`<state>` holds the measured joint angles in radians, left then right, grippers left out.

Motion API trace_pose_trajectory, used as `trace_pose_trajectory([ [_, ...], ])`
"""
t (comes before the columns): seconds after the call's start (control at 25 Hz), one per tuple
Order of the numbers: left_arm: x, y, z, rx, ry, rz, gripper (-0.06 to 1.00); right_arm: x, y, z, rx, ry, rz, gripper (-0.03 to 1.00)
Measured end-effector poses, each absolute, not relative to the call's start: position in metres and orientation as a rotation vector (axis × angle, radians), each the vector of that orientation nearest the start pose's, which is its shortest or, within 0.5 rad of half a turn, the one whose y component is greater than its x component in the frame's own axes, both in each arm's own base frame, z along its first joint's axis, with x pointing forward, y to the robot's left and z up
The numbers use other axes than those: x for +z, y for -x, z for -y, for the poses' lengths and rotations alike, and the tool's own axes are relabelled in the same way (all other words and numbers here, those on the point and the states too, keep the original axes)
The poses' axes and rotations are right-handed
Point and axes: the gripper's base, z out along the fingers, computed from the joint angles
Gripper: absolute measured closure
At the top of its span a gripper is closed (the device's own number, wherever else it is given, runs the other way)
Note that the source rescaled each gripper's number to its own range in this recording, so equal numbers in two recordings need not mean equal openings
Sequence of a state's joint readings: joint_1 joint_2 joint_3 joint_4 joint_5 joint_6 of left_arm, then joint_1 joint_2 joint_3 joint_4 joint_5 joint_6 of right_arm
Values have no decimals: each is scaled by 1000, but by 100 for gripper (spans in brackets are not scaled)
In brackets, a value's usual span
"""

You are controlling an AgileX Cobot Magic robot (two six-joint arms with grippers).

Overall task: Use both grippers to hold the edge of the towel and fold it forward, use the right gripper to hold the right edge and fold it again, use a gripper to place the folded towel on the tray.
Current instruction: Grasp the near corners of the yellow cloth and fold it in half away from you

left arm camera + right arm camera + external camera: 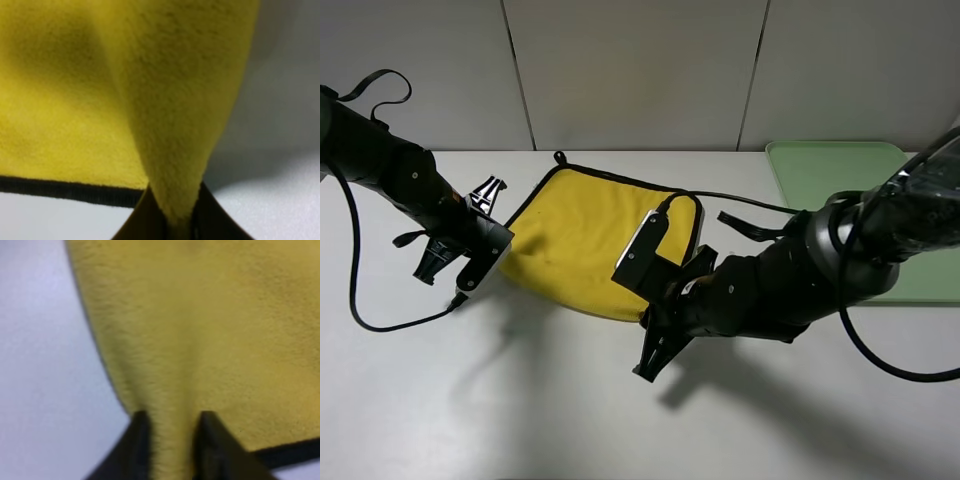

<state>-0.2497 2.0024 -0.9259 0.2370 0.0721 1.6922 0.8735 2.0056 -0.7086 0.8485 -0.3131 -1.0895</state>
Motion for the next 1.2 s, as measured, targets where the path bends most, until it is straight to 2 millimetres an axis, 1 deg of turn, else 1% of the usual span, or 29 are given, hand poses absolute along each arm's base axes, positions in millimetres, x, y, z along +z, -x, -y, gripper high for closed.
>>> trace_pose_trajectory([
  [0.16,87,-343,86,-681,3011,1582,94,60,-215,-224,-67,1312,-2170,94],
  [0.2,87,-343,86,-681,3011,1582,94,60,-215,-224,-69,1314,-2167,97],
  [0.52,87,-343,86,-680,3008,1590,94,61,-216,-223,-86,1307,-2153,97],
  [0.76,94,-343,86,-680,2956,1741,94,69,-215,-222,-74,1288,-2142,97],
  [0.92,111,-342,85,-694,2901,1881,94,81,-211,-220,-23,1272,-2162,97],
  [1.2,155,-338,87,-757,2758,2273,94,117,-209,-222,58,1221,-2097,97],
])
